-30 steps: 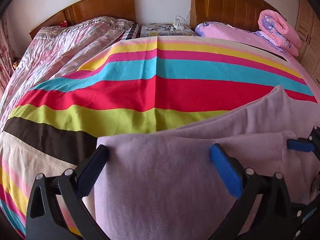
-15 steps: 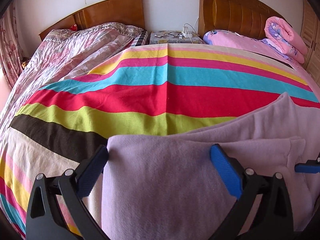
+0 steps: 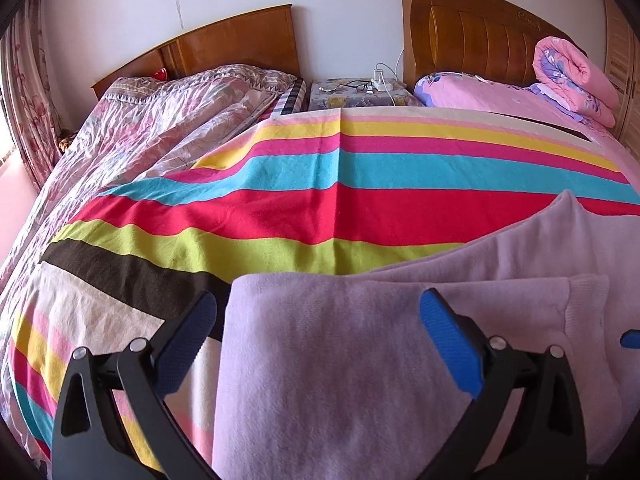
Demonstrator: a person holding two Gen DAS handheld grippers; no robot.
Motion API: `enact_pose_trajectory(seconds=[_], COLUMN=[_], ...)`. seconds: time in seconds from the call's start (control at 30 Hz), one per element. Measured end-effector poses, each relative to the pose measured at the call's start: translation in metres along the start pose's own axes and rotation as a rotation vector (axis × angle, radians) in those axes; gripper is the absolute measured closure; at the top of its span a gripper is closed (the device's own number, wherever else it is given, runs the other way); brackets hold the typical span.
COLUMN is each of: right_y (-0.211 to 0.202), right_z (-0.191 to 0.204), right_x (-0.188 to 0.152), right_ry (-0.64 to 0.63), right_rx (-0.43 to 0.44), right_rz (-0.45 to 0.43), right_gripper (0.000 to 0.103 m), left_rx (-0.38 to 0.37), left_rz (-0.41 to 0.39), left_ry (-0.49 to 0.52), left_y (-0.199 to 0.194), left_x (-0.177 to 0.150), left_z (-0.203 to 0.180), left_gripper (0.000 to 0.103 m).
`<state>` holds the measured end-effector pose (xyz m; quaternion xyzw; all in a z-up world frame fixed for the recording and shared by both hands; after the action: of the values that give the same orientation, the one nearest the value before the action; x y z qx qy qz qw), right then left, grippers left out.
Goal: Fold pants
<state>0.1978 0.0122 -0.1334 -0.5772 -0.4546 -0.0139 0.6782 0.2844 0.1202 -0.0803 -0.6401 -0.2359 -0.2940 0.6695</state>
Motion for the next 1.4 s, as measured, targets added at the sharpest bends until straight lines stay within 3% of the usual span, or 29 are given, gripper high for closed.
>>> enact_pose_trajectory(seconds=[0.1, 0.2, 0.37, 0.47, 0.57, 0.7, 0.77, 0.9, 1.03, 1.13, 1.2, 1.4], right_y=[-0.034, -0.052, -0.045, -0.049, -0.062, -0.095, -0.113, -0.177, -0.22, -0.226, -0.219, -0.185], right_z=[-0.026, -0.064, -0.106, -0.107, -0.109, -0.132, -0.146, -0.172, -0.2, -0.205, -0.202, -0.201], right_x=[-0.01, -0.038, -0.113, -0.133, -0.14, -0.149, -0.157, -0.195, -0.273, -0.322, -0.332, -0.304], right_ry=[0.049, 0.137, 0.292, 0.306, 0.332, 0.373, 0.437, 0.678, 0.964, 1.15, 1.179, 1.123], right_rx=[-0.06, -0.143, -0.2, -0.157, -0.151, -0.254, -0.276, -0.204, -0.217, -0.124, -0.075, -0.022], right_rz=[-0.043, -0.018, 0.122, 0.063, 0.074, 0.015, -0.038, -0.292, -0.396, -0.402, -0.373, -0.283], right_gripper=[0.015, 0.015, 0.014, 0.012, 0.012, 0.012, 0.012, 0.012, 0.014, 0.017, 0.018, 0.019], left_rx=[-0.033, -0.13, -0.115, -0.15, -0.077, -0.158, -0.211, -0.286, -0.343, -0.36, -0.362, -0.354], left_rz=[-0.076, -0.067, 0.111, 0.105, 0.147, 0.032, 0.024, 0.061, 0.096, 0.093, 0.091, 0.111], left_ry=[0.057, 0.118, 0.141, 0.097, 0.097, 0.206, 0.271, 0.381, 0.455, 0.505, 0.523, 0.478], left_y=[-0.05, -0.076, -0.04, -0.032, -0.038, -0.076, -0.076, -0.055, -0.042, -0.041, -0.037, -0.023], left_x=[0.001, -0.017, -0.07, -0.081, -0.071, -0.028, -0.012, -0.013, -0.029, -0.038, -0.042, -0.046], left_z=[-0.025, -0.058, -0.07, -0.063, -0.066, -0.127, -0.172, -0.262, -0.328, -0.361, -0.371, -0.368], left_gripper=[0.001, 0.001, 0.001, 0.001, 0.002, 0.001, 0.001, 0.001, 0.001, 0.001, 0.001, 0.001])
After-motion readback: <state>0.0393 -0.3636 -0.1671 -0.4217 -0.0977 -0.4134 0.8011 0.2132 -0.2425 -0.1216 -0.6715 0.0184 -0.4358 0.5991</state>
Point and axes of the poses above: each gripper's, at about its wrist camera, not at the fingertips, and y roughly the way its jaws point, z to its left, x to its top, the point moved 6 cm from there along y, roughly the way its jaws point, and after that the axes turned 4 degrees about -y, right-handed, at the moved point
